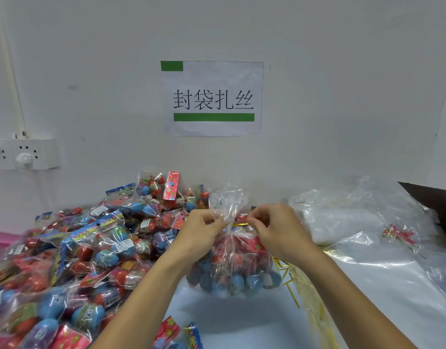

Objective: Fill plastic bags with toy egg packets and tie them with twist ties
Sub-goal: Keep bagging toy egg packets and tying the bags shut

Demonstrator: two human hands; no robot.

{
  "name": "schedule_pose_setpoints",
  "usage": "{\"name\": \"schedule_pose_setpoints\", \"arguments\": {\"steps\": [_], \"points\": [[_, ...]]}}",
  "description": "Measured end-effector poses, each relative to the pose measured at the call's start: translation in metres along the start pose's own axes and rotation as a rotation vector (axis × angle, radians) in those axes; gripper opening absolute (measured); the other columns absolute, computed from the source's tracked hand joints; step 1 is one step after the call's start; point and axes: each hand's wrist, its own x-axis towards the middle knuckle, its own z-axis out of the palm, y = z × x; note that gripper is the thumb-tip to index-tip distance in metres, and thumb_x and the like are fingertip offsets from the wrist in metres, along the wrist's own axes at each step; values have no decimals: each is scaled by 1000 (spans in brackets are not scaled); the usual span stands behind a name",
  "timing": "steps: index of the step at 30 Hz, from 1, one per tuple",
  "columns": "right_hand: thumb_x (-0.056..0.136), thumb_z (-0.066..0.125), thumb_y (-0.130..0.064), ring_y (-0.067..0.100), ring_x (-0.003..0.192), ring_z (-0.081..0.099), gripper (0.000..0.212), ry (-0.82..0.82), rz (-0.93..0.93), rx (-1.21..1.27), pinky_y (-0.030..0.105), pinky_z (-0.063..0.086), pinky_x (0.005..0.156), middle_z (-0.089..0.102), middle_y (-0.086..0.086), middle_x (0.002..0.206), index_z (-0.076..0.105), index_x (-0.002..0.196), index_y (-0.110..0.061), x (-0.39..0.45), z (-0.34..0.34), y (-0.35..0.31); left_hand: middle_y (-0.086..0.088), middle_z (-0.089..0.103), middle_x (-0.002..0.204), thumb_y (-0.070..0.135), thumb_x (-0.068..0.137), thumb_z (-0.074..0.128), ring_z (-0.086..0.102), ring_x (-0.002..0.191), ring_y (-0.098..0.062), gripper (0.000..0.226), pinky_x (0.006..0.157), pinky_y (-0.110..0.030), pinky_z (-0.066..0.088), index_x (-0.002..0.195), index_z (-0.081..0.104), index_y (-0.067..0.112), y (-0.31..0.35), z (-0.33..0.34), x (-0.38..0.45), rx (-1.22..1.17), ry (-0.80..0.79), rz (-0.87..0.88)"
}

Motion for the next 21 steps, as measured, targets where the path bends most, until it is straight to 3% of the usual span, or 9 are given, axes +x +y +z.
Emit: {"name": "schedule_pose_setpoints", "arguments": {"steps": [2, 6, 13, 17, 21], "points": [[95, 67, -20, -7, 53, 55, 18, -32, -11, 33, 7, 39, 54, 59, -18, 52, 74, 79, -18, 0, 2, -4, 7, 36, 49, 36, 97, 64, 28, 47, -11, 59, 48, -20, 28, 42, 49, 22, 2, 0, -1, -30, -14, 14], [95, 66, -21, -2, 55, 54, 27, -90, -41, 73, 11, 40, 56, 60, -22, 54, 69, 70, -31, -2, 4, -11, 15, 40, 43, 32, 97, 64, 32, 41, -3, 57, 45, -13, 30, 41, 55, 24, 4, 2, -2, -49, -32, 39], [97, 63, -19, -2, 54, 51, 39, -161, -39, 145, 10, 39, 56, 59, -23, 56, 62, 63, -38, -4, 2, -16, 9, 42, 45, 32, 98, 62, 32, 42, -6, 49, 45, -15, 32, 51, 64, 19, 5, 1, -2, -78, -25, 39], [97, 64, -19, -3, 57, 53, 37, -171, -33, 132, 11, 41, 58, 61, -24, 59, 63, 65, -38, -5, 3, -17, -15, 66, 64, 27, 100, 61, 53, 54, -12, 37, 52, -18, 45, 76, 74, 1, 3, 1, -2, -59, -14, 26], [95, 64, -19, 0, 59, 54, 32, -165, -35, 140, 14, 45, 59, 64, -15, 63, 67, 67, -33, -5, 3, -16, -26, 64, 72, 33, 99, 61, 53, 58, -16, 41, 54, -20, 45, 79, 73, -1, 3, 2, -2, -66, 2, 22]]}}
